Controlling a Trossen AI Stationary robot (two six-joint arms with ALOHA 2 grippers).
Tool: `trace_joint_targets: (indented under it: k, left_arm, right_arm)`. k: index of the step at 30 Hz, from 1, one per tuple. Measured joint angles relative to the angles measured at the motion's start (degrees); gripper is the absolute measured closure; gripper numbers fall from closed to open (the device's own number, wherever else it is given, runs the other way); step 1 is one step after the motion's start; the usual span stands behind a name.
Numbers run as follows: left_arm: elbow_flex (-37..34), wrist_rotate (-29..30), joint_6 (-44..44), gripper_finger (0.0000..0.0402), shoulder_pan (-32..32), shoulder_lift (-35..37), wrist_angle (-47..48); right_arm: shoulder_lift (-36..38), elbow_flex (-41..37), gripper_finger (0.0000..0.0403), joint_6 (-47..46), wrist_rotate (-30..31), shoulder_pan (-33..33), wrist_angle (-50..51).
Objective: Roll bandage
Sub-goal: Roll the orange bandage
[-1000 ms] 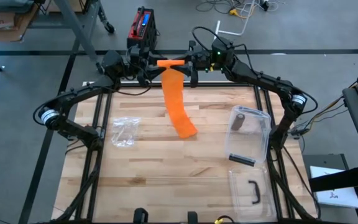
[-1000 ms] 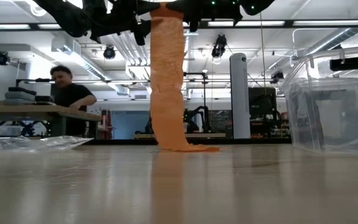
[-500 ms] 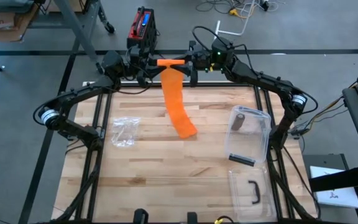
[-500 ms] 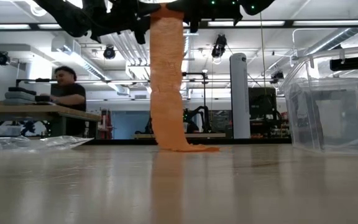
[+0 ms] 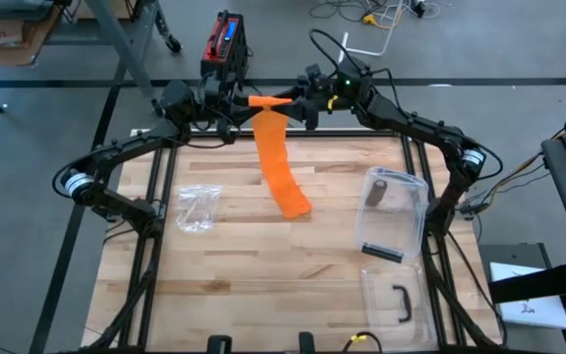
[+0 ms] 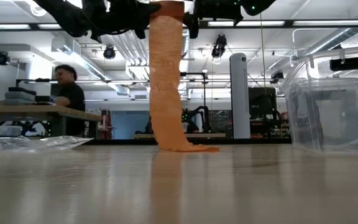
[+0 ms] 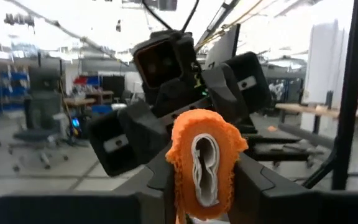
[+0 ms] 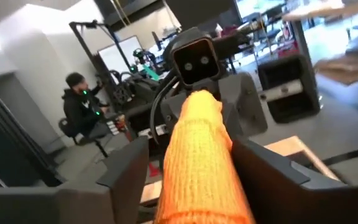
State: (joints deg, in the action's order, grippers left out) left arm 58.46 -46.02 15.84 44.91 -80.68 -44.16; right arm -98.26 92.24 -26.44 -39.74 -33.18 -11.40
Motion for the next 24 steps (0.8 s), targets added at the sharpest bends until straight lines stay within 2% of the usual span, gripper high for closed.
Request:
trace_joint_targets:
  k: [5,11,24]
  left_arm:
    - [0.0,0.2,-7.2,0.0314,-0.3,0.1,-1.0]
    - [0.0,0.1,-9.0,0.0314,-0.3,0.2,-1.8]
    - [0.0,0.0,-9.1,0.0313,-0.4,0.2,-1.5]
  right_arm:
    - [0.0,0.0,0.0141,-3.2,-0.3,-0.6,1.9]
    - [0.0,0.0,0.0121,-3.8,-2.2,-0.6,2.1]
    - [0.0,0.1,0.0129,-2.7,-1.7,-1.3,-1.2]
